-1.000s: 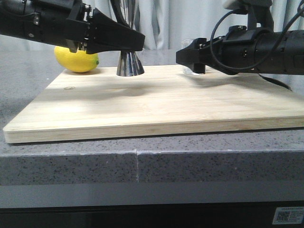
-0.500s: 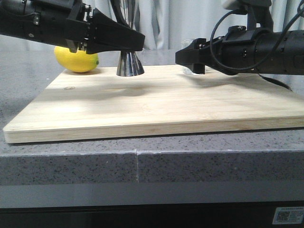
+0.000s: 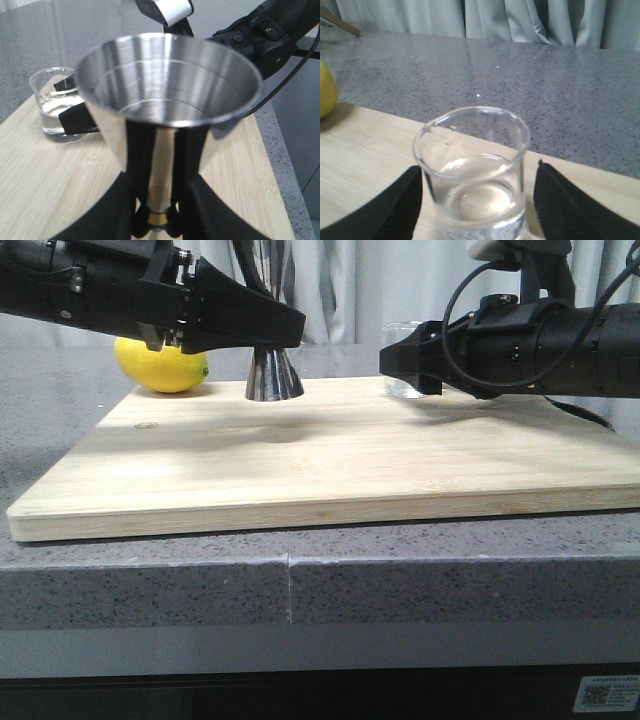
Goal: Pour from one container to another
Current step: 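Lift the beaker with the right gripper toward the jigger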
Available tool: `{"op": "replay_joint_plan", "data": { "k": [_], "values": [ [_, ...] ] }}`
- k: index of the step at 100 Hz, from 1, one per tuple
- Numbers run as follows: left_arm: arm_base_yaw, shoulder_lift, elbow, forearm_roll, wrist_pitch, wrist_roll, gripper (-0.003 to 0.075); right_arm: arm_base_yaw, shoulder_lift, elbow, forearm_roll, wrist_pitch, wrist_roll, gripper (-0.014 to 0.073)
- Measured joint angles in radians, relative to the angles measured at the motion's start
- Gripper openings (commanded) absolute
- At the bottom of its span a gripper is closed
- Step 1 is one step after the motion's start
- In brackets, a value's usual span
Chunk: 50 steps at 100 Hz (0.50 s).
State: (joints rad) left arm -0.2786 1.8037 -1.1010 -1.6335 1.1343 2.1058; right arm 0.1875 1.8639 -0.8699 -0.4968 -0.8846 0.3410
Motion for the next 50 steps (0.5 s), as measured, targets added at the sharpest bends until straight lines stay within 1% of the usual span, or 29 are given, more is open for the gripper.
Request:
{"op": "replay_joint_plan", "data": {
  "k": [41,50],
  "values": [
    [0.000,0.000,0.000,0.000,0.000,-0.002,-0.0012,0.000,0.018,-0.002,-0.002,0.002,0.002,0.0423],
    [0.000,0.000,0.000,0.000,0.000,-0.002,-0.0012,0.000,0.018,-0.004,-0.002,0.002,0.002,0.0383]
  ]
}}
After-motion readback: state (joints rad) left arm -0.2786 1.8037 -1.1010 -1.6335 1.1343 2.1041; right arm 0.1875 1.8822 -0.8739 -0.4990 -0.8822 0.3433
